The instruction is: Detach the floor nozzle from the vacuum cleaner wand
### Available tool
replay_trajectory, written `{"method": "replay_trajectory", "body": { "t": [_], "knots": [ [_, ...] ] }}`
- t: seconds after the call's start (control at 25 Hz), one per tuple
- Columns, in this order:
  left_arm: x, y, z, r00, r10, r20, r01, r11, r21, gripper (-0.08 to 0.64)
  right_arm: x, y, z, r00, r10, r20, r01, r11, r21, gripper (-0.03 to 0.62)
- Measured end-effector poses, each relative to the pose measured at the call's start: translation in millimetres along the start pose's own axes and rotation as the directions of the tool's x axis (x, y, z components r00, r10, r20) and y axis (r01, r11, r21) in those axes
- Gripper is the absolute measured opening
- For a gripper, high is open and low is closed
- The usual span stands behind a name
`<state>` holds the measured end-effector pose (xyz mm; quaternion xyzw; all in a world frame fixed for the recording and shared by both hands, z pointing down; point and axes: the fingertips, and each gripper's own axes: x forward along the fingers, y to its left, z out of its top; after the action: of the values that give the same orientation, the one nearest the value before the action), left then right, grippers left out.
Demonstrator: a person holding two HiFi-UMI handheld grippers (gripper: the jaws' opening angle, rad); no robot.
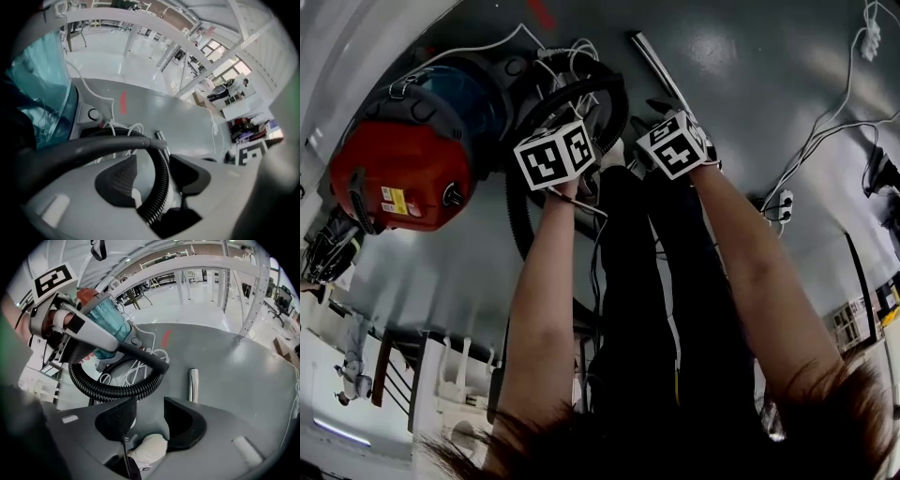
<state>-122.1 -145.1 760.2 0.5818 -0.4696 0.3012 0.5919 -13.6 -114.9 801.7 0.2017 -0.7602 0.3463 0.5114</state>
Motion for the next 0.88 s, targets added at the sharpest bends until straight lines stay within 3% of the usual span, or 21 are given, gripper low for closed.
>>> {"method": "replay_trajectory", "body": {
  "t": [0.2, 0.36, 0.56, 0.72, 0.88],
  "knots": [
    [-7.9, -12.6, -13.0, 0.999, 0.012, -0.037, -0.007, 0.990, 0.139, 0.184, -13.6, 5.9, 4.4, 0.999, -0.006, 0.036, 0.005, 1.000, 0.030, 0.176],
    [-15.9, -22.1, -3.4, 0.996, 0.071, 0.061, -0.084, 0.967, 0.239, 0.021, -27.1, 1.5, 12.5, 0.997, -0.035, 0.074, 0.033, 0.999, 0.032, 0.129],
    [-29.4, -50.5, 4.7, 0.985, -0.046, 0.167, -0.006, 0.954, 0.301, 0.011, -50.5, -13.8, 16.6, 0.986, -0.116, 0.121, 0.107, 0.991, 0.076, 0.000],
    [-47.3, -63.9, 2.5, 0.981, -0.075, 0.178, 0.018, 0.952, 0.306, 0.009, -72.1, -13.5, 14.3, 0.980, -0.133, 0.149, 0.110, 0.982, 0.153, -0.002],
    [-66.6, -71.5, 1.2, 0.978, -0.076, 0.193, 0.014, 0.953, 0.302, 0.009, -95.1, -4.4, 18.5, 0.975, -0.139, 0.173, 0.112, 0.981, 0.157, -0.003]
  ]
}}
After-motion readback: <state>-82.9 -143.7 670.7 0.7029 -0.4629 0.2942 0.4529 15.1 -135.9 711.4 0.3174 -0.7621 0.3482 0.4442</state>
